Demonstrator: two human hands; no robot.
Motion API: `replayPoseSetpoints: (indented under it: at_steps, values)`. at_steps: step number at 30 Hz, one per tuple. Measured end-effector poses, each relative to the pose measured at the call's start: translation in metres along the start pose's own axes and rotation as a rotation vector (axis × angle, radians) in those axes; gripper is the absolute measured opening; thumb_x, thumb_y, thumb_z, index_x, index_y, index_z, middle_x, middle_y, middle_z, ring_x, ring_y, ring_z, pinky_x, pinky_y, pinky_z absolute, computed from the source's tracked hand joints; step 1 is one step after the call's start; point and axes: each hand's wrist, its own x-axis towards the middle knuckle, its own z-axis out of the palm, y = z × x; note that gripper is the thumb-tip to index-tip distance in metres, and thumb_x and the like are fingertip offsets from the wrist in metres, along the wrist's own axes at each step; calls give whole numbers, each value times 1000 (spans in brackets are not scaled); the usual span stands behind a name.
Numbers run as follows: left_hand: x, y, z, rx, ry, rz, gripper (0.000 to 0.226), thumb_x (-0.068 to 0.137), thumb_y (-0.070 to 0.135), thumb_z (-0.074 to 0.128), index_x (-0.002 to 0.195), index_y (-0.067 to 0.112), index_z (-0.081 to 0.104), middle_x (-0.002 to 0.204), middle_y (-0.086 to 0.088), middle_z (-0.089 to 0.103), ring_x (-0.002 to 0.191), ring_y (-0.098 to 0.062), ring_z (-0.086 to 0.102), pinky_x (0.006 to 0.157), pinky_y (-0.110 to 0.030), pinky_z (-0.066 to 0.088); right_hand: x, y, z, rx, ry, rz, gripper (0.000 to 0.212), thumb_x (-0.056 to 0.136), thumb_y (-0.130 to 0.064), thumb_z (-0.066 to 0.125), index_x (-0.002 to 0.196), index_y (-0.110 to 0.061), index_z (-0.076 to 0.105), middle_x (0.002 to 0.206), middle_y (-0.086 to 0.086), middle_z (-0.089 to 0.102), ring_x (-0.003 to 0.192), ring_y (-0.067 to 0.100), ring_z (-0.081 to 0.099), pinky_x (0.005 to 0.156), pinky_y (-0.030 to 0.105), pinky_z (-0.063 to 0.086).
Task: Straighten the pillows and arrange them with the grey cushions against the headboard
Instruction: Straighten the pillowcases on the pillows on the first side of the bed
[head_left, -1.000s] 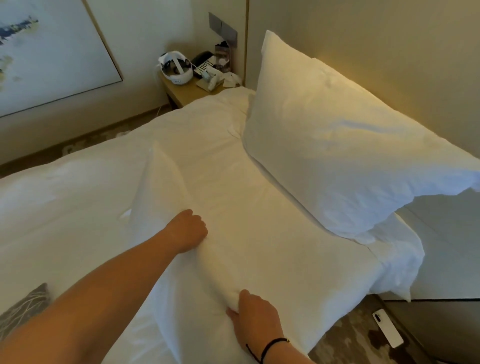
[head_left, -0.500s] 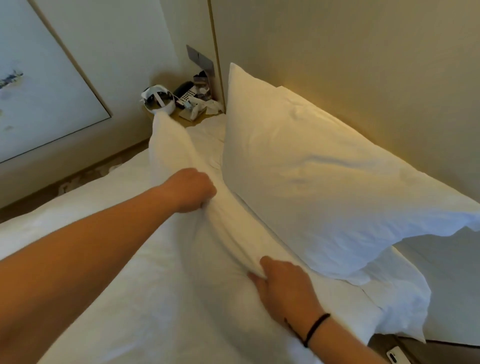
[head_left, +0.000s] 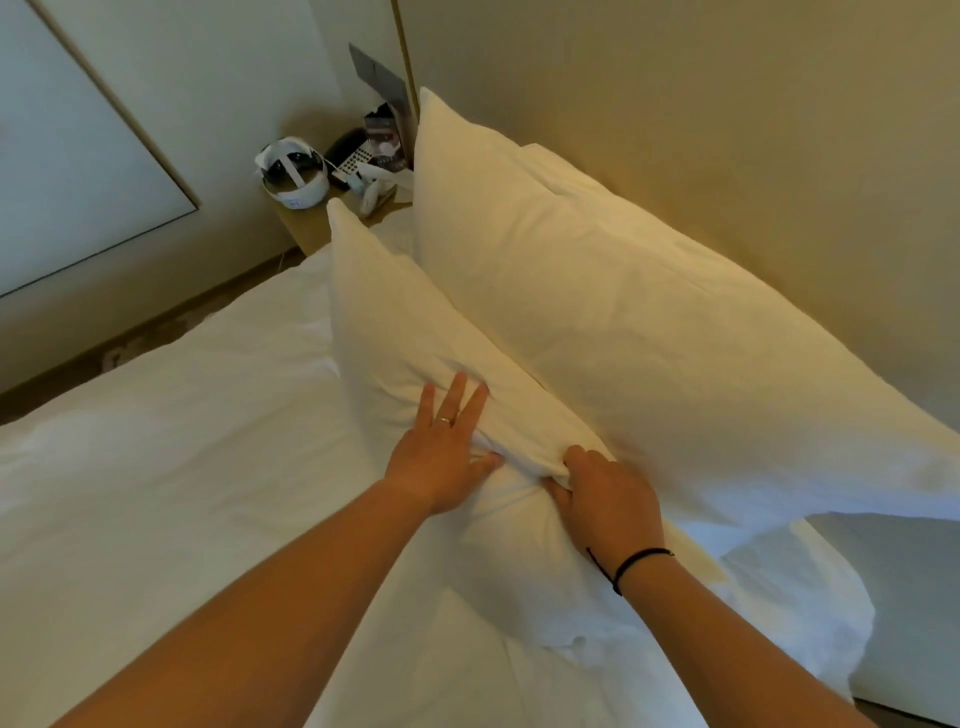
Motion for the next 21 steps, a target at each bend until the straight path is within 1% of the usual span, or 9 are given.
replayPoseSetpoints:
  at_steps: [4, 5, 7, 9, 11, 13, 16, 19, 21]
  values:
    - [-17, -2, -3, -114, 19, -23, 85, 91, 66, 44, 151, 45, -13, 159, 17, -29, 150, -17, -15, 109, -44, 35, -5, -11, -12, -37, -41, 39, 36, 92, -59, 45, 92, -23, 47, 83, -2, 58, 68, 23, 56, 55, 34, 44]
    - [-27, -5, -1, -152, 35, -26, 83, 92, 63, 45, 150, 47, -11, 159, 18, -28, 151, -16, -9, 107, -43, 38, -9, -16, -17, -50, -6, 34, 37, 91, -58, 50, 94, -21, 48, 85, 0, 57, 70, 25, 56, 57, 35, 44]
    - [-56, -15, 9, -238, 46, -44, 82, 93, 57, 50, 149, 50, -10, 160, 18, -25, 151, -16, 10, 101, -40, 43, -22, -31, -23, -80, 108, -19, 40, 86, -51, 63, 101, -15, 55, 93, 6, 56, 77, 30, 55, 63, 38, 44]
    - [-94, -33, 29, -310, 3, -121, 84, 93, 53, 53, 149, 50, -9, 162, 17, -20, 146, -19, 26, 97, -40, 46, -38, -59, -24, -97, 165, -98, 49, 82, -45, 70, 116, -12, 57, 112, 15, 57, 97, 37, 57, 78, 45, 48]
    - [-141, -59, 59, -353, -81, -261, 83, 94, 52, 53, 152, 46, -6, 163, 13, -16, 147, -20, 25, 103, -42, 43, -57, -97, -17, -118, 138, -214, 57, 81, -43, 71, 126, -13, 55, 130, 20, 53, 117, 40, 52, 94, 50, 46]
    - [-197, -89, 93, -371, -189, -435, 80, 96, 52, 50, 155, 40, -3, 165, 8, -14, 149, -22, 20, 109, -44, 39, -80, -140, 2, -135, 64, -338, 59, 78, -42, 75, 128, -15, 57, 134, 20, 53, 121, 40, 52, 99, 52, 45]
    - [-292, -136, 138, -418, -301, -714, 80, 96, 51, 50, 157, 34, 2, 165, 0, -10, 149, -27, 18, 112, -46, 36, -125, -201, 43, -173, -155, -494, 64, 79, -45, 74, 133, -18, 55, 138, 17, 53, 123, 36, 53, 103, 50, 44]
    - [-387, -178, 173, -470, -317, -945, 78, 97, 48, 49, 157, 29, 4, 166, -4, -7, 149, -29, 17, 113, -45, 35, -172, -251, 91, -233, -417, -673, 67, 91, -53, 54, 148, -25, 34, 154, 11, 35, 138, 31, 38, 114, 44, 30]
    - [-444, -201, 195, -504, -273, -1079, 74, 98, 48, 46, 157, 27, 7, 166, -5, -3, 149, -29, 18, 114, -45, 33, -201, -283, 123, -261, -586, -806, 69, 94, -55, 43, 152, -28, 18, 159, 8, 21, 143, 27, 26, 116, 40, 23]
